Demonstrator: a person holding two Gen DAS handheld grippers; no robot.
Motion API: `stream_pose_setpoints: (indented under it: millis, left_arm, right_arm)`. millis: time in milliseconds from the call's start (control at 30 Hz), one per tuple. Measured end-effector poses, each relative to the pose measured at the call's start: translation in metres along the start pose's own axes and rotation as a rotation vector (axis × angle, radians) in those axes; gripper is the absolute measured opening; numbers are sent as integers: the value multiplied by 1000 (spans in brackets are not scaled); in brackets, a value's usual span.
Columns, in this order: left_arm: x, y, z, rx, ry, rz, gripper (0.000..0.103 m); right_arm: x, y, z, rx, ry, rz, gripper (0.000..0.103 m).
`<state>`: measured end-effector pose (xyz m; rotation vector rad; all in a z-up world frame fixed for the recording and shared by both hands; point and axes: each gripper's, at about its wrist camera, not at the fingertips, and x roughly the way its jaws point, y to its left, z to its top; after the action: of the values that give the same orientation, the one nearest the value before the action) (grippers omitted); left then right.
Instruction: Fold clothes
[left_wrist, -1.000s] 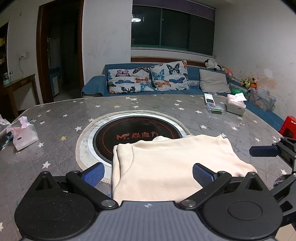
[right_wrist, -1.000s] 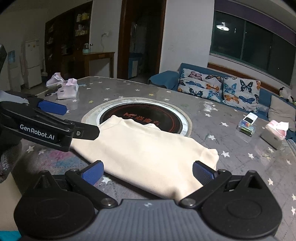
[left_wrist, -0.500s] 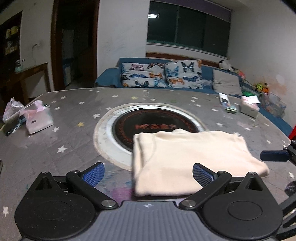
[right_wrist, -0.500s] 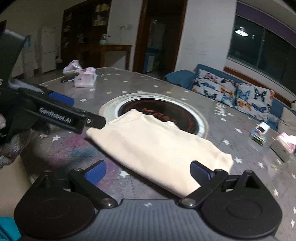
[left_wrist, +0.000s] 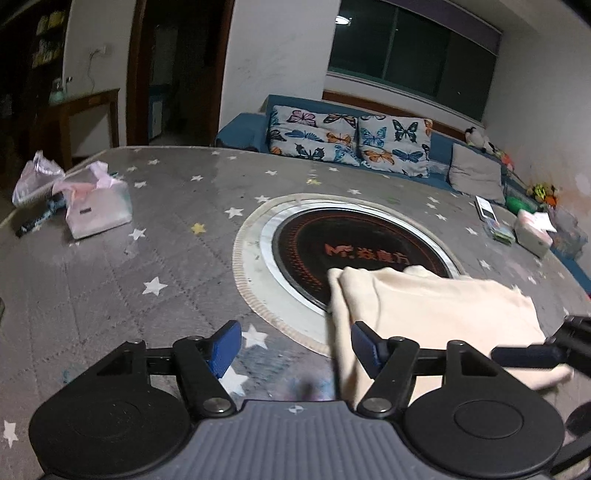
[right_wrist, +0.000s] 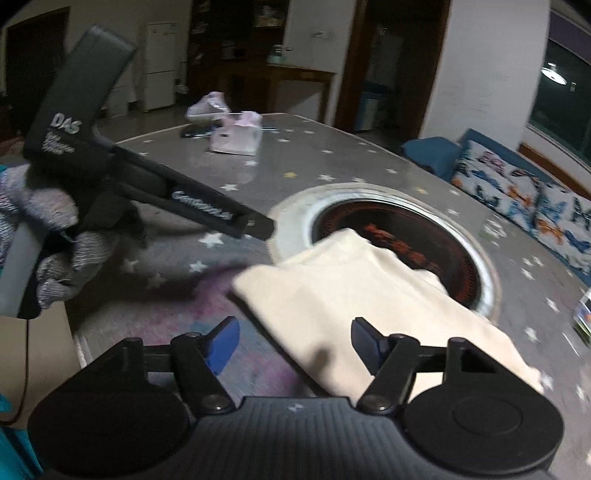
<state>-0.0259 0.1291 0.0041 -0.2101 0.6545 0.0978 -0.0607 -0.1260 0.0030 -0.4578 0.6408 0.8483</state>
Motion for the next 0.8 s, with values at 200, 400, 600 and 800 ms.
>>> stream_pose_setpoints:
  millis: [200, 400, 600, 800]
  left_arm:
    - [5, 10, 4, -15, 2, -12, 69]
    - [9, 16, 7, -27, 7, -23, 70]
    - [14, 17, 10, -53, 33, -56, 70]
    - [19, 16, 10, -83, 59, -69, 70]
  right_arm:
    - [27, 5, 13, -14, 24, 66, 68]
    - [43, 8, 12, -30, 65, 92, 71]
    - [31, 2, 19, -2, 42, 103, 70]
    - [40, 16, 22, -99, 36, 77, 64]
